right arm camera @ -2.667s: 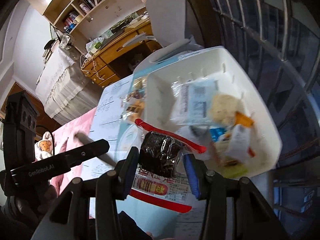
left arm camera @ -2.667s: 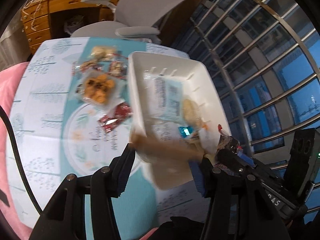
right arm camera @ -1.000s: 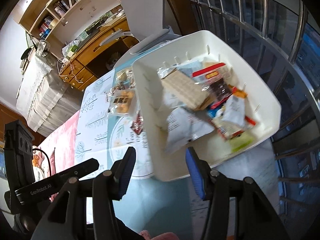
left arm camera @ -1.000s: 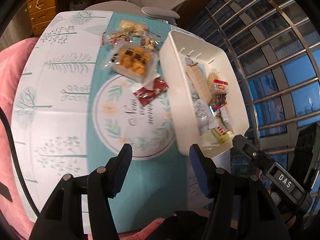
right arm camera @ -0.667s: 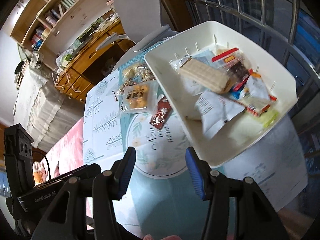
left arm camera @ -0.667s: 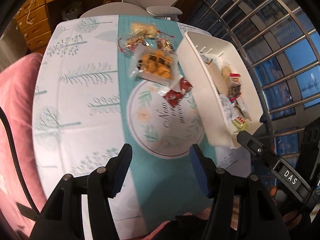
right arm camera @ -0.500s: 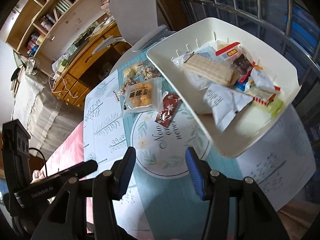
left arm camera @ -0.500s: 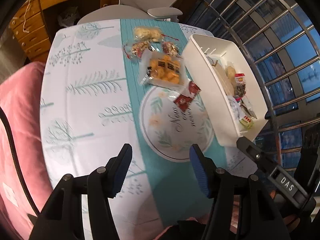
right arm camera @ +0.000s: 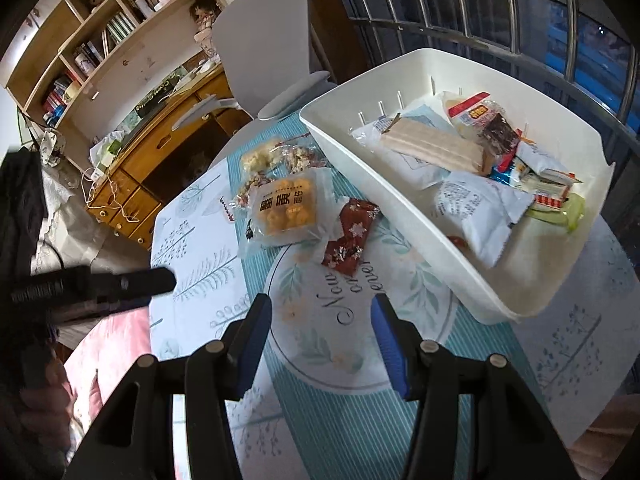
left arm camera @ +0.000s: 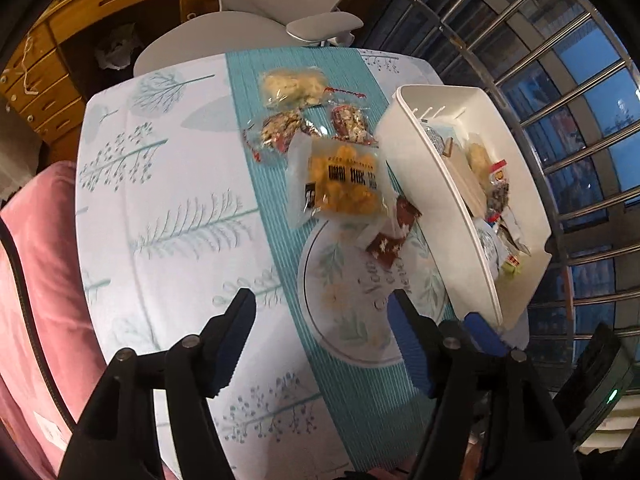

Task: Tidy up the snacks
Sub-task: 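Withdraw both grippers from the tray toward the yellow cookie bag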

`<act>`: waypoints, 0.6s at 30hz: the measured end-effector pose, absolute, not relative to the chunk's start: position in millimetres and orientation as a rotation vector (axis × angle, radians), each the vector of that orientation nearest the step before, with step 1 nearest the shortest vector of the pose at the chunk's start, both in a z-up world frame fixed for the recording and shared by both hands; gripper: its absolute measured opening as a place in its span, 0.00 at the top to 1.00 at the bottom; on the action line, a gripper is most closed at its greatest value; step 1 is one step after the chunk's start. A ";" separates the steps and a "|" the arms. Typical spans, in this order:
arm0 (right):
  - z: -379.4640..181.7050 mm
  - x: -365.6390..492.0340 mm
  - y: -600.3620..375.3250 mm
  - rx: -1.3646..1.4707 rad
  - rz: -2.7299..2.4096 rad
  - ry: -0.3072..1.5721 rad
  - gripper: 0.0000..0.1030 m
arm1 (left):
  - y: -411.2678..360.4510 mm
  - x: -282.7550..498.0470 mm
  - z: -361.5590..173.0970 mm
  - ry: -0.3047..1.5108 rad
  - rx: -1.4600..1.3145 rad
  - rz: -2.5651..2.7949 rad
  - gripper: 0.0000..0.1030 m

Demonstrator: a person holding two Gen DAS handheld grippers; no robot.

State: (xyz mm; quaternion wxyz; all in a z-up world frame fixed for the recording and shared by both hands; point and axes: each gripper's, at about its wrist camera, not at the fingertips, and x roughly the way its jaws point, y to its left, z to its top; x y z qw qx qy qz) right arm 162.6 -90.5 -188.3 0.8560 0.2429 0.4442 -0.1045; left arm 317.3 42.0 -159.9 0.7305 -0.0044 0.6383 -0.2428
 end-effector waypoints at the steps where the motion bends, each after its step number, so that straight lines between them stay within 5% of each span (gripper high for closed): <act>1: -192.6 165.4 -89.5 0.501 -0.232 0.931 0.49 | 35.6 323.0 -161.6 1.412 0.002 -0.544 0.32; 18: -269.5 223.6 -73.8 0.324 -0.332 0.898 0.50 | -42.7 412.9 -225.7 1.571 0.096 -0.541 0.09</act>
